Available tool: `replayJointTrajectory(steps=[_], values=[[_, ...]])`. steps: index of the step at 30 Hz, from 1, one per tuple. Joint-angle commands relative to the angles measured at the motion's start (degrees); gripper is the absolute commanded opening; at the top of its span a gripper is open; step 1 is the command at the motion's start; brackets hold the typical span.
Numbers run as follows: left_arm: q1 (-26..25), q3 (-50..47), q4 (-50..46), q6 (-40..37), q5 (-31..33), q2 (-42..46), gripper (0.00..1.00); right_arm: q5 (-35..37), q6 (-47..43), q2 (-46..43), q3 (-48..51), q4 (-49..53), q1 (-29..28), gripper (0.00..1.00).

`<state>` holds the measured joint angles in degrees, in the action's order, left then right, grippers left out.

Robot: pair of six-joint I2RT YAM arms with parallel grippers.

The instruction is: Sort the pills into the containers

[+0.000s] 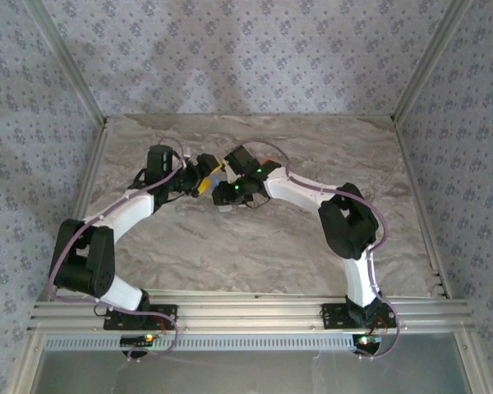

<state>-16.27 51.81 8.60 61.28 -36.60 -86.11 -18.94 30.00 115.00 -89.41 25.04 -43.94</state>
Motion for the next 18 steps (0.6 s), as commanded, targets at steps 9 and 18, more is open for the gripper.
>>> replayJointTrajectory(steps=[9,18], values=[[-0.78,4.66,-1.5,1.17,2.93,2.05,0.89,-1.52,-1.23,0.11,-0.12,0.11,-0.93,0.32],[-0.34,0.58,-1.54,0.63,3.08,1.13,0.9,-0.31,0.0,-3.55,2.22,-1.66,0.77,0.32]])
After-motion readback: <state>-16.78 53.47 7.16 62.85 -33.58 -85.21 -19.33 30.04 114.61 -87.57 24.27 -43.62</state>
